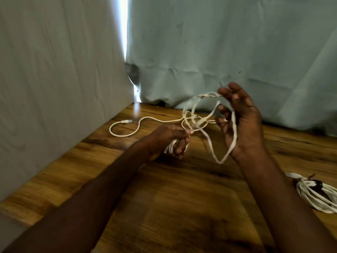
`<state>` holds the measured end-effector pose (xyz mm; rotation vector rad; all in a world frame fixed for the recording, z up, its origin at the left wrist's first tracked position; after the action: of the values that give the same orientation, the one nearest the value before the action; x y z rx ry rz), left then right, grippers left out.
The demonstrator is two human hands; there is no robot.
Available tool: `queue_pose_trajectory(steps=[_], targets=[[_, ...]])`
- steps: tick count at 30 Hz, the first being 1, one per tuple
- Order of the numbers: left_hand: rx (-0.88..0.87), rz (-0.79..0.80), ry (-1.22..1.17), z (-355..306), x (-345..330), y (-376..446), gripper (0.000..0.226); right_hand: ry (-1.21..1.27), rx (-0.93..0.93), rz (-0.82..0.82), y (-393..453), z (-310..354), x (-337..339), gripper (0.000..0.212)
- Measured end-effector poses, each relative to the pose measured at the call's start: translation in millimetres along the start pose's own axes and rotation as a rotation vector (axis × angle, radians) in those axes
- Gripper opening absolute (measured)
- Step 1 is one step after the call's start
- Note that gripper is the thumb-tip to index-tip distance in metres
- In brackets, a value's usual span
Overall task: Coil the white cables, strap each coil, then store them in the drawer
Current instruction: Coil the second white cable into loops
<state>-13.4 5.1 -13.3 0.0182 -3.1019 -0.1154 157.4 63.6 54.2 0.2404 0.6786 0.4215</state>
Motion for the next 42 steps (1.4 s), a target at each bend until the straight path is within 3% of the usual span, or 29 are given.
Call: queue_pose_trajectory(steps=[5, 7, 10, 13, 15, 17, 18, 19, 21, 23, 27, 29, 30, 33, 36, 39, 42], targets=[[-0.021, 0.182, -0.278, -15.2, -7.2, -11.9, 0.029, -0.425, -0.035, -0.258, 8.3, -0.2, 33.0, 0.023], [-0.024, 0.235, -0.47, -19.2, -1.6, -15.1, 0.03, -0.704, -0.015, -0.253, 11.5, -9.6, 40.5, 0.021], [-0.07, 0.389, -0.823, -26.7, 11.1, -19.0, 0.032, -1.41, 0.174, -0.198, 12.8, -11.1, 43.8, 0.027], [-0.139, 0.442, -1.011, -34.7, 24.2, -22.1, 0.032, -1.77, 0.369, -0.08, 2.9, -2.7, 27.6, 0.055], [-0.161, 0.441, -1.017, -37.8, 27.0, -24.5, 0.032, -1.729, 0.571, -0.039, -6.3, 6.6, 6.3, 0.066], [-0.172, 0.41, -0.992, -37.3, 28.4, -25.5, 0.029, -1.565, 0.81, 0.1, -20.6, 9.6, -22.4, 0.056], [-0.169, 0.382, -0.975, -36.9, 28.1, -25.9, 0.028, -1.461, 0.882, 0.2, -27.9, 6.2, -33.7, 0.05], [-0.168, 0.378, -0.979, -36.8, 28.6, -25.7, 0.028, -1.33, 0.84, 0.306, -33.6, -0.7, -42.0, 0.045], [-0.168, 0.342, -1.021, -37.5, 29.8, -24.8, 0.027, -0.995, 0.449, 0.445, -39.3, -16.6, -51.3, 0.042], [-0.206, 0.285, -1.063, -36.7, 35.7, -21.5, 0.023, -0.64, 0.03, 0.401, -39.6, -34.5, -50.3, 0.032], [-0.253, 0.232, -1.22, -36.1, 47.7, -17.2, 0.004, -0.232, -0.362, 0.344, -40.2, -51.4, -48.3, 0.038], [-0.286, 0.122, -1.254, -32.9, 53.7, -14.3, 0.031, -0.212, -0.403, 0.306, -38.2, -54.0, -46.6, 0.026], [-0.313, 0.096, -1.265, -32.6, 56.6, -13.7, 0.034, -0.239, -0.416, 0.263, -36.2, -54.9, -42.9, 0.023], [-0.373, 0.05, -1.371, -35.3, 60.4, -13.8, 0.012, -0.399, -0.471, 0.125, -31.8, -59.2, -26.6, 0.025], [-0.423, -0.078, -1.3, -30.6, 65.1, -5.5, 0.035, -0.587, -0.542, 0.147, -38.1, -70.5, -22.6, 0.032], [-0.474, -0.166, -1.036, -29.0, 60.2, 0.0, 0.039, -0.903, -0.441, 0.311, -47.9, -80.6, -32.1, 0.047], [-0.48, -0.328, -0.491, -26.4, 46.8, 6.1, 0.051, -1.002, -0.452, 0.481, -61.1, -86.8, -41.4, 0.036]])
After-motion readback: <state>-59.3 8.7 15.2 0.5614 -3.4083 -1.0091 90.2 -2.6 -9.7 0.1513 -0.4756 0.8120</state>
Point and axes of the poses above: each hand's wrist, its own y-axis towards the middle knuckle, its own x-axis out of the back of the hand, z = x × y, the point moved 4 cm from there along y, towards the middle knuckle, and after that the axes turned 1 degree about -z, right-handed, at the moved point
